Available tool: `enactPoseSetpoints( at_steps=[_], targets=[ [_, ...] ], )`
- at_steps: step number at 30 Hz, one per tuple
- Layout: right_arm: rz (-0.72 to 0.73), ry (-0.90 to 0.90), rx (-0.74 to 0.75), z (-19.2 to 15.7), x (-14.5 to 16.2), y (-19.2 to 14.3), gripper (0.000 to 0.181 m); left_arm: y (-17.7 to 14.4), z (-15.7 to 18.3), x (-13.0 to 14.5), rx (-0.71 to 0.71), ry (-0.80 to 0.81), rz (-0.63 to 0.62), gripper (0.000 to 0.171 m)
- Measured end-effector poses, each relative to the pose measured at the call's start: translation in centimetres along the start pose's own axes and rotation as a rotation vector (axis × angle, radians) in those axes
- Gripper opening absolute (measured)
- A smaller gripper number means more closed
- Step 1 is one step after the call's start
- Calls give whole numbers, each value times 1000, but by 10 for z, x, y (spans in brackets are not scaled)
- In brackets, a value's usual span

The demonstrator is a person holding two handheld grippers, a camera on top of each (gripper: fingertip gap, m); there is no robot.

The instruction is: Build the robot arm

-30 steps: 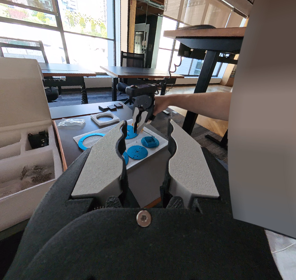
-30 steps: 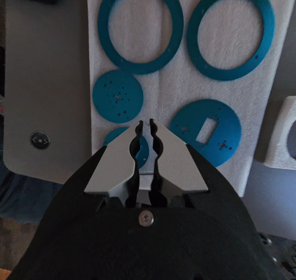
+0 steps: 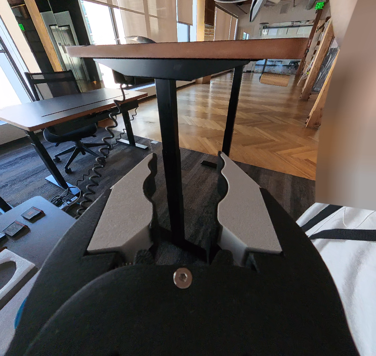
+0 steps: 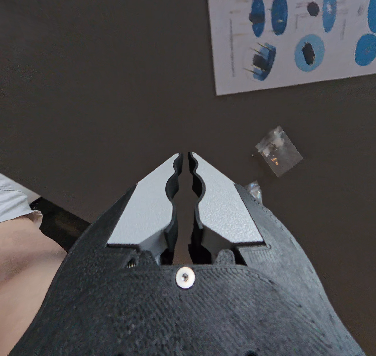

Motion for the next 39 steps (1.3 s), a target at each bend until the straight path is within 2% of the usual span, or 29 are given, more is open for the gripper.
enactPoseSetpoints(
  at_steps=[3, 5, 8, 11, 16, 20, 25, 29, 39],
  targets=[
    [-41, 54, -18, 42, 14, 15, 6, 33, 8, -10, 1, 7, 32, 58],
    [-75, 88, -66, 58, 18, 24, 6, 53, 14, -17, 5, 19, 52, 57],
    [-120, 109, -115, 71, 21, 34, 5, 82, 20, -21, 18, 31, 60, 57],
    [-135, 150, -93, 86, 20, 38, 5, 107, 22, -21, 41, 8, 57, 57],
    [-198, 306, -165, 88, 18, 46, 1, 133, 23, -14, 55, -12, 18, 56],
    [-246, 331, -106, 88, 18, 47, 2, 137, 21, -11, 44, -11, 6, 56],
    [-287, 395, -78, 95, 24, 52, 13, 132, 15, -11, 32, -14, 0, 56],
    [-243, 411, -105, 98, 19, 55, 12, 127, 10, -8, 16, -18, -2, 55],
    [-289, 394, -77, 100, 20, 59, 1, 122, -2, -2, 7, -52, 15, 55]
  ],
)
Point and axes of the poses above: each gripper's, where its closed fingertips meet, y out along the fingers, x out of its underside, z = x × y across the jaws, the point moved 4 cm from there along -y, back along the fingers, and after that the axes turned 3 degrees about -z, right-handed, at the moved point
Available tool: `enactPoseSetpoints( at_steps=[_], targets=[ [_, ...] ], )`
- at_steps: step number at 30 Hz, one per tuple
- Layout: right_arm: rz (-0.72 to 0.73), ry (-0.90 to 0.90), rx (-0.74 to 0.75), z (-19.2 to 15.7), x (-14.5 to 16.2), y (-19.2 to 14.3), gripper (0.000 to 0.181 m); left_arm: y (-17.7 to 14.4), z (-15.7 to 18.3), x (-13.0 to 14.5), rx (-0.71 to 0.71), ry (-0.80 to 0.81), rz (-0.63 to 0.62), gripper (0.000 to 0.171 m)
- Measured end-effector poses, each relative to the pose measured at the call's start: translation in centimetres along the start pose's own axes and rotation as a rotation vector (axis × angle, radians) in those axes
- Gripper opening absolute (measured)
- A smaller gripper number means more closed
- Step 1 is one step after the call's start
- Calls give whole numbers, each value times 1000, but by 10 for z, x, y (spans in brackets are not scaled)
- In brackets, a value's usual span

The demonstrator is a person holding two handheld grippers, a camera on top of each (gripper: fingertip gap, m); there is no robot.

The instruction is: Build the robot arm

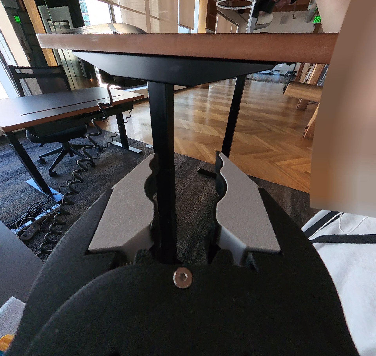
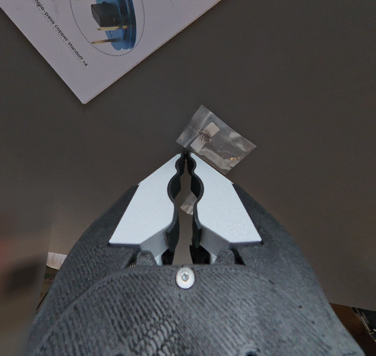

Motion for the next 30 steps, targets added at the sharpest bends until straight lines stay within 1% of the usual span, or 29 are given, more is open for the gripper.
enactPoseSetpoints(
  at_steps=[4, 7, 9, 12, 14, 16, 19, 21, 23, 25, 27, 30],
  targets=[
    [-31, -28, 39, 0, 8, -1, 1, -5, -1, 0, -5, 6, 1, 55],
    [15, -60, 13, -14, 11, -11, 1, -15, -3, 1, -19, 15, 4, 55],
    [63, -114, -23, -33, 11, -22, 1, -25, -5, 2, -24, 12, 16, 55],
    [152, -250, -89, -80, 7, -43, 1, -44, -10, 6, -26, 2, 51, 54],
    [224, -361, -93, -120, -3, -59, 1, -57, -15, 10, -19, -21, 75, 54],
    [309, -507, -66, -171, -19, -71, 1, -70, -19, 14, 11, -46, 96, 54],
    [422, -726, -38, -269, -45, -77, 1, -94, -28, 15, 62, -68, 124, 53],
    [440, -835, 2, -333, -59, -68, 1, -116, -40, 11, 43, -96, 157, 53],
    [427, -930, 38, -392, -69, -51, 0, -143, -46, 6, 23, -115, 202, 53],
    [382, -982, 54, -441, -79, -26, 1, -172, -48, 8, -21, -126, 224, 52],
    [333, -1020, 46, -484, -91, 4, 0, -200, -49, 18, -88, -124, 215, 52],
    [275, -1068, 12, -539, -111, 62, 1, -235, -42, 44, -162, -163, 173, 51]
  ],
)
Point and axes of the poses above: each gripper's, where its closed fingertips meet, y out along the fingers, x out of its underside, z = x × y across the jaws, the point moved 4 cm from there along -y, back along the fingers, and after that the axes turned 3 degrees about -z, right-handed, at the moved point
